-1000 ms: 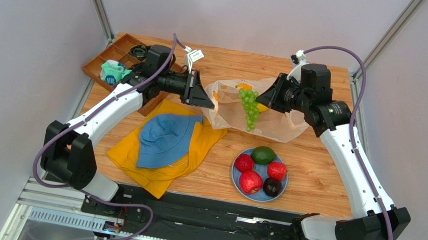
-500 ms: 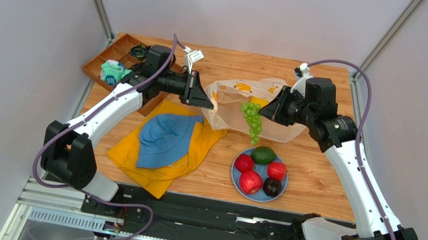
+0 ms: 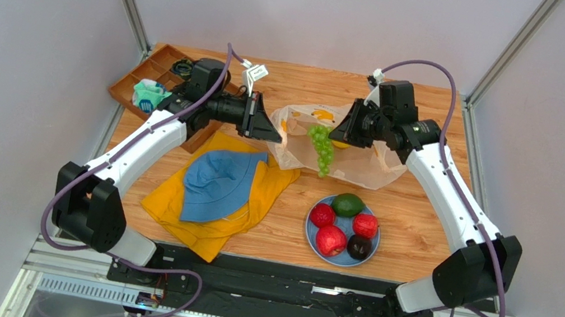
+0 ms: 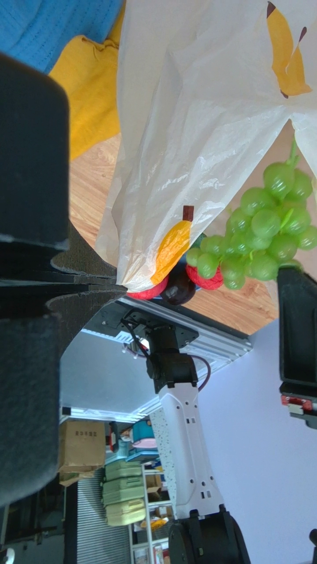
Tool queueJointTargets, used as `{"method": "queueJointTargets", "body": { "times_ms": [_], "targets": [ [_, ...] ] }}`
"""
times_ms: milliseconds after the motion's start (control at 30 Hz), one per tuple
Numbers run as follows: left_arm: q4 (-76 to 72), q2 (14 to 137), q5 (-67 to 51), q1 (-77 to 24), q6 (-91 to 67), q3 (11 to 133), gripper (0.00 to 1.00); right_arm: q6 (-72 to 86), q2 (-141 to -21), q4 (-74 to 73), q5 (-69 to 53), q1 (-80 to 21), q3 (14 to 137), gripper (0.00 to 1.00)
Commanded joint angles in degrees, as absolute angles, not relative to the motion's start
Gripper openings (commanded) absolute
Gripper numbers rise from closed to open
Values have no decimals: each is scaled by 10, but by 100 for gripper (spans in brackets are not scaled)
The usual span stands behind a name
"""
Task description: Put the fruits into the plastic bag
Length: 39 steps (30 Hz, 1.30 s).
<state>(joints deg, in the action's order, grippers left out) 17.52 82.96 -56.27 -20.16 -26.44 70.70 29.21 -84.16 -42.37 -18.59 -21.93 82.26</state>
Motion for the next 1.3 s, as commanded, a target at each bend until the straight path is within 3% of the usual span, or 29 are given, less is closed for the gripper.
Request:
{"method": "queueJointTargets", "body": {
  "times_ms": [0, 167, 433, 767, 1133, 1267],
  "targets": [
    [166, 807, -572, -198, -257, 728, 0, 299, -862, -356, -180, -217, 868, 0],
    [164, 806, -572, -198, -257, 727, 0, 290, -900, -324, -110, -219, 905, 0],
    [145, 813, -591, -198, -272, 722, 0, 262, -911, -195, -10, -253, 840, 0],
    [133, 812, -598, -198, -282, 717, 0, 241, -953, -176, 71, -316, 781, 0],
    [118, 808, -611, -198, -293, 714, 0, 242, -1044, -210, 188, -312, 849, 0],
    [126, 808, -605, -196, -287, 715, 0, 248, -1055, -212, 179, -302, 846, 0]
  ]
}}
